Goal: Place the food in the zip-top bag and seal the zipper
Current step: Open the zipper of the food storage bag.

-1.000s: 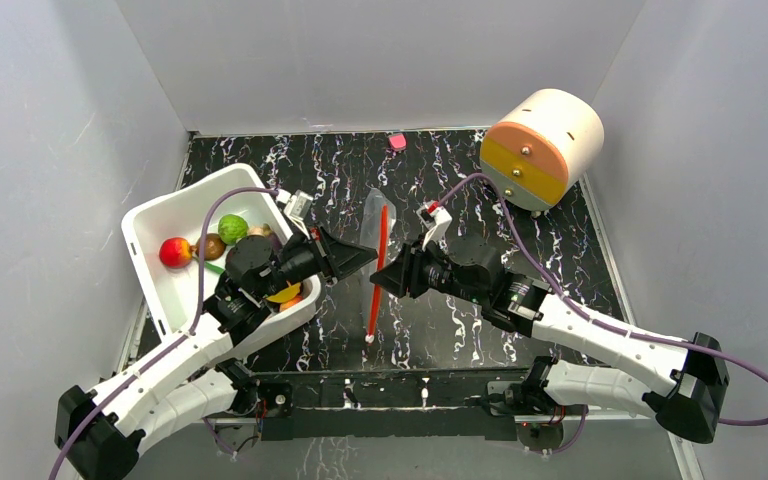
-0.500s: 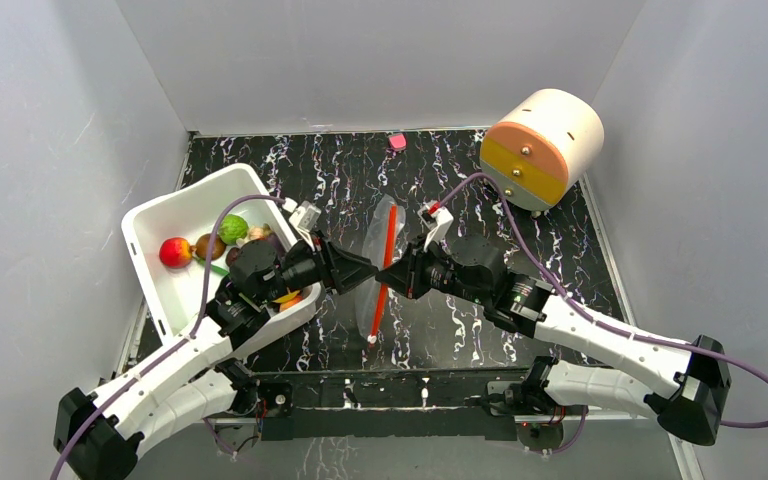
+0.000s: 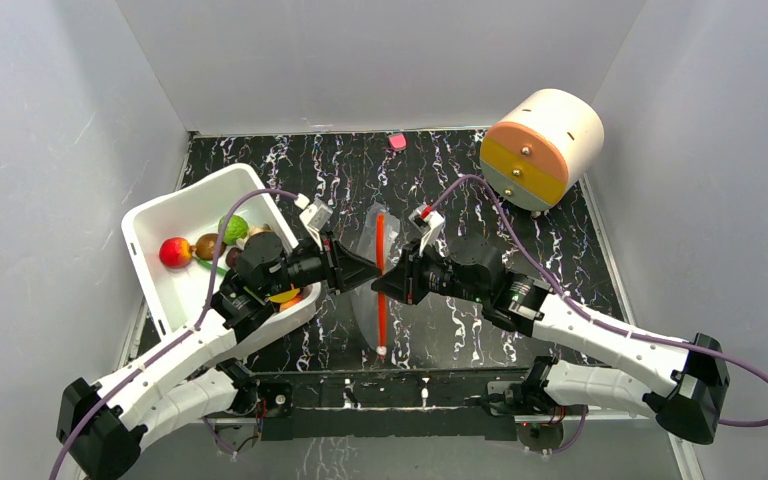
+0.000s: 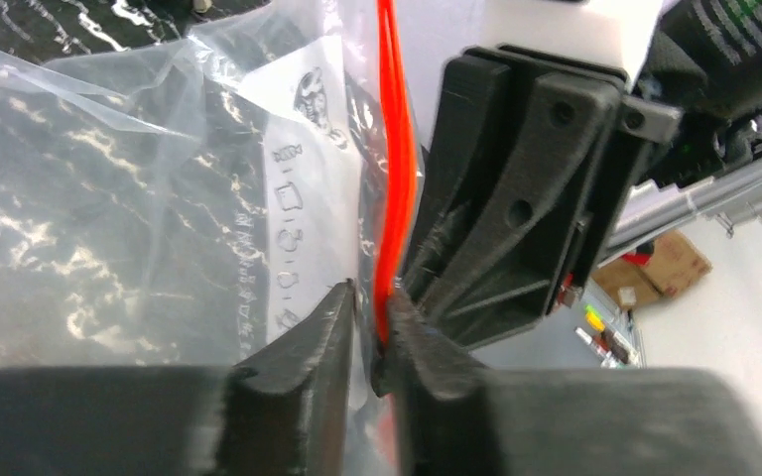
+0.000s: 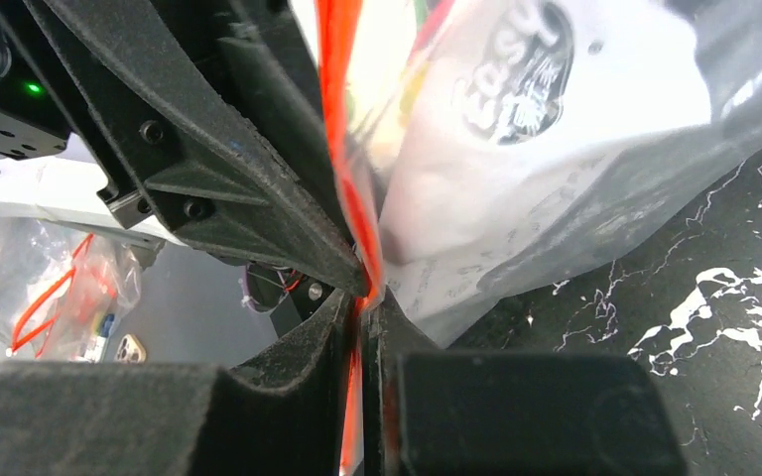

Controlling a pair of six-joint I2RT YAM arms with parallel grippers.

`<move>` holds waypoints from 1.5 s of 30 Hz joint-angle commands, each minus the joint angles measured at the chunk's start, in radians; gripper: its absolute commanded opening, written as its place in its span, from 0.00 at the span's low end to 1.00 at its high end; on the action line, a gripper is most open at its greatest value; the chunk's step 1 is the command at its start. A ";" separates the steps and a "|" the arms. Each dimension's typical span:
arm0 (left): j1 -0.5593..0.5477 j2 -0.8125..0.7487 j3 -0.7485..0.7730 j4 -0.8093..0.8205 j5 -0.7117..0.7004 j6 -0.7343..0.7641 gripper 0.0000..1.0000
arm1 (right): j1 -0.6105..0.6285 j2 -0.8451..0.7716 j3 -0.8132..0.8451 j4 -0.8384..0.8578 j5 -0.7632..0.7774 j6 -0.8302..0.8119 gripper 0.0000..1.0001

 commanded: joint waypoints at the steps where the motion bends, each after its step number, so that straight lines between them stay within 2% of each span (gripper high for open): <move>1: -0.004 -0.003 0.015 0.055 0.058 0.003 0.01 | 0.003 -0.022 0.015 0.061 -0.014 -0.023 0.08; 2: -0.004 -0.008 0.008 0.075 0.062 -0.004 0.00 | 0.002 -0.025 0.016 0.052 -0.005 -0.024 0.10; 5: -0.004 -0.035 -0.007 0.103 0.057 -0.011 0.00 | 0.002 -0.039 0.022 0.001 0.042 -0.026 0.26; 9: -0.004 -0.069 -0.013 0.078 -0.007 -0.010 0.00 | 0.002 -0.076 0.037 -0.064 0.126 -0.029 0.31; 13: -0.004 -0.076 -0.002 0.049 -0.044 -0.016 0.00 | 0.003 -0.101 0.043 -0.083 0.158 -0.028 0.23; 17: -0.004 -0.066 0.006 0.051 -0.037 -0.036 0.00 | 0.003 -0.090 0.044 -0.080 0.156 -0.029 0.03; 18: -0.004 -0.062 0.010 0.047 -0.033 -0.036 0.00 | 0.002 -0.090 0.045 -0.077 0.155 -0.029 0.02; 22: -0.004 -0.052 0.019 -0.006 -0.030 0.005 0.00 | 0.002 -0.106 0.041 -0.069 0.167 -0.018 0.06; 24: -0.004 -0.056 0.018 -0.030 -0.025 0.025 0.00 | 0.003 -0.117 0.038 -0.062 0.168 -0.018 0.00; 32: -0.004 -0.085 0.012 -0.075 -0.003 0.067 0.00 | 0.002 -0.177 0.023 -0.078 0.272 0.022 0.00; 42: -0.004 -0.104 -0.001 -0.044 0.047 0.048 0.00 | 0.002 -0.200 0.006 -0.054 0.296 0.045 0.00; 45: -0.004 -0.098 0.013 -0.046 0.055 0.042 0.00 | 0.002 -0.210 0.009 -0.071 0.357 0.057 0.00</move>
